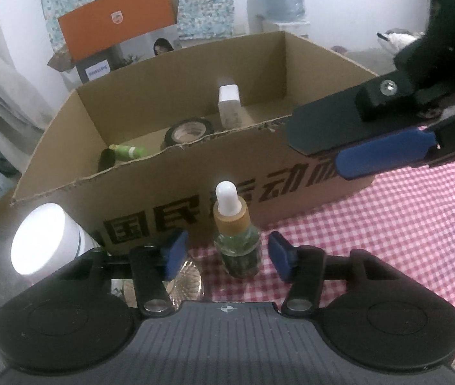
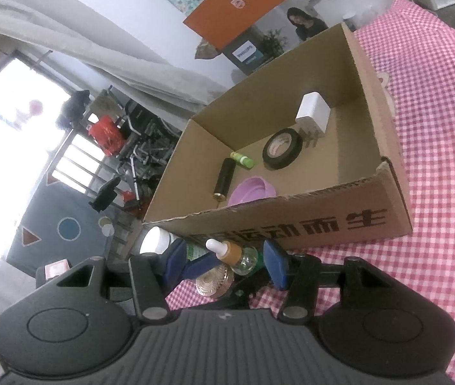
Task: Organize rigid objects
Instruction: 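Lower the right gripper around the dropper bottle and close it, then lift the dropper bottle and carry it over the box with the right gripper, then open the right gripper to drop the dropper bottle into the box, then move the empty right gripper back to the gold round jar, then close the right gripper on the lid of the gold jar, then lift the gold jar and carry it over the box with the right gripper, then lower the gold jar into the box and open the right gripper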
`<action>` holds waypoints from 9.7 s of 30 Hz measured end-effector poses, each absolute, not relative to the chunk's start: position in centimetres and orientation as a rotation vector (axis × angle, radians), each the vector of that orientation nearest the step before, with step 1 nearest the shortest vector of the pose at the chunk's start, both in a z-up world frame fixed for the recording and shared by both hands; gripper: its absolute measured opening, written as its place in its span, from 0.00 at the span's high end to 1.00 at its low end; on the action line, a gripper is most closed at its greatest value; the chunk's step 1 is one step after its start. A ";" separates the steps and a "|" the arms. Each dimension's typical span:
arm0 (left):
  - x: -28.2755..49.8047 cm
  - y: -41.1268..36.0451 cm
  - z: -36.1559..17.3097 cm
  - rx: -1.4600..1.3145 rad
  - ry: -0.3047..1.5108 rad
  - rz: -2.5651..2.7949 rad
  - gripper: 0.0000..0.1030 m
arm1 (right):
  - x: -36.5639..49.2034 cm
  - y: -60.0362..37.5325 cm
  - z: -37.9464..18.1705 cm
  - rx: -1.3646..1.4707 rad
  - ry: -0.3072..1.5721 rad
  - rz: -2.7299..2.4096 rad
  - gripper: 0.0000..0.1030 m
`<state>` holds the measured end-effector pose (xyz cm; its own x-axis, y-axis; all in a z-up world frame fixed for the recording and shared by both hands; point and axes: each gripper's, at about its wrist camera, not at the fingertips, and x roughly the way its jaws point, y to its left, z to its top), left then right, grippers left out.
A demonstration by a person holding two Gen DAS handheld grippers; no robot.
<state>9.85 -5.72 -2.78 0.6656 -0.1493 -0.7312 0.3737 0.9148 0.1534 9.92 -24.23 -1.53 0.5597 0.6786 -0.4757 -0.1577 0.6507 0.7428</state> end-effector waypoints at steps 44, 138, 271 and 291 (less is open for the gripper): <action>7.5 -6.8 -2.0 0.238 0.821 -0.417 0.70 | 8.7 -24.7 -1.6 0.717 0.815 0.536 0.46; 24.0 -6.9 -1.3 -0.023 0.984 -0.383 0.66 | 27.9 -19.3 0.7 0.198 0.924 0.672 0.83; 12.3 -13.1 4.3 0.162 0.631 -0.444 0.47 | 13.4 -28.1 6.5 0.431 0.699 0.547 0.58; 23.8 -13.4 0.7 -0.007 0.895 -0.334 0.47 | 25.9 -26.7 2.4 0.228 0.938 0.563 0.55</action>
<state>23.77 -13.41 0.71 0.5777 -0.2887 -0.7635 0.2827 0.9482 -0.1446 25.92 -26.67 2.37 0.4609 0.5493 -0.6970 -0.3567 0.8338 0.4214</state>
